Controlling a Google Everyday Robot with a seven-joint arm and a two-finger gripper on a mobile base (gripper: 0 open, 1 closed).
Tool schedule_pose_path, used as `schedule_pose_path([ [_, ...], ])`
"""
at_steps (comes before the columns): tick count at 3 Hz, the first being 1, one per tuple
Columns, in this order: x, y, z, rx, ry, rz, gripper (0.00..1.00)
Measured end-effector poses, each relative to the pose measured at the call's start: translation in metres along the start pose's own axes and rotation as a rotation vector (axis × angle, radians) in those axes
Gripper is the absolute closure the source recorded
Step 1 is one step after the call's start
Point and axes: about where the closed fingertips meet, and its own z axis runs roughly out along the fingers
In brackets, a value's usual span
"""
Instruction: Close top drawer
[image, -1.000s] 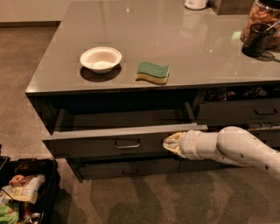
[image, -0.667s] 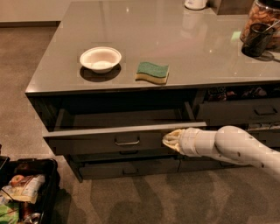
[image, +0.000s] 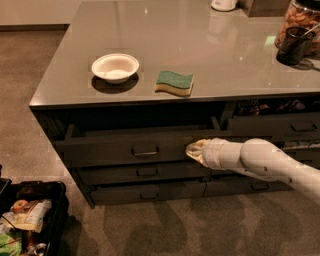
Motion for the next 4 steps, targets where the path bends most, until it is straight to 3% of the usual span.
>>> schedule_pose_path([
  [2, -0.010, -0.033, 0.036, 0.028, -0.018, -0.017, 1.00],
  [3, -0.010, -0.034, 0.036, 0.028, -0.018, -0.018, 1.00],
  [4, -0.014, -0.028, 0.033, -0.010, -0.009, -0.023, 1.00],
])
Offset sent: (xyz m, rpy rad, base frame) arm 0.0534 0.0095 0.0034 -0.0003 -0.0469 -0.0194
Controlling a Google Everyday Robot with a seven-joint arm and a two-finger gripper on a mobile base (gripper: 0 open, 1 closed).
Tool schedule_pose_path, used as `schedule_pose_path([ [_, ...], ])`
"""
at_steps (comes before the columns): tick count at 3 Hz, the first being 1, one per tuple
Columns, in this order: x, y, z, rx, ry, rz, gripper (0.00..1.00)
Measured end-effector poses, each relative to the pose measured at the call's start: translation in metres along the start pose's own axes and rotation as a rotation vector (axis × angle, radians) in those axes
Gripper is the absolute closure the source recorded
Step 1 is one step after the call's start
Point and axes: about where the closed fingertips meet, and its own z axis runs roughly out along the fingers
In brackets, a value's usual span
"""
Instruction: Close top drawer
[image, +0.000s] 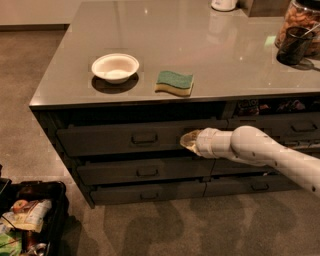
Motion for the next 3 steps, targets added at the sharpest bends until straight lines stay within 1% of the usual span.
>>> schedule_pose_path([
  [1, -0.008, 0.017, -0.024, -0.108, 0.055, 0.028, 1.00],
  [2, -0.019, 0.038, -0.072, -0.230, 0.149, 0.079, 1.00],
  [3, -0.052, 0.041, -0.129, -0.259, 0.235, 0.098, 1.00],
])
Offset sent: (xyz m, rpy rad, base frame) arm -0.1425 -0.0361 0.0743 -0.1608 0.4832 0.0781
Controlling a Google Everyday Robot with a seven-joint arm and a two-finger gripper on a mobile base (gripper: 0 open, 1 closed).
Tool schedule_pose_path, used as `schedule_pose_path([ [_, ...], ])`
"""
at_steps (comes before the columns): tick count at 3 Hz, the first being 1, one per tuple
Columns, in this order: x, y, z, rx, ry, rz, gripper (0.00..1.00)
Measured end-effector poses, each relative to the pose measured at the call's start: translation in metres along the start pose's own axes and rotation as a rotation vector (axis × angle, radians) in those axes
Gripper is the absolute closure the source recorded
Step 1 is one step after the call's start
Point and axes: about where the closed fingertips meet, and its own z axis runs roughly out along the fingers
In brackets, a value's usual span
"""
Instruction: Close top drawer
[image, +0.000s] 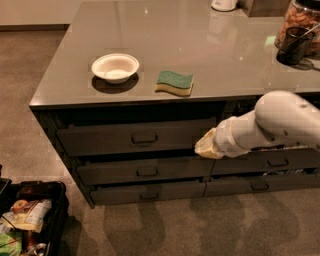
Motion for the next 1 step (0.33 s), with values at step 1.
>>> schedule_pose_path([
  [1, -0.0111, 0.0034, -0.0151, 0.005, 0.009, -0.013, 0.81],
])
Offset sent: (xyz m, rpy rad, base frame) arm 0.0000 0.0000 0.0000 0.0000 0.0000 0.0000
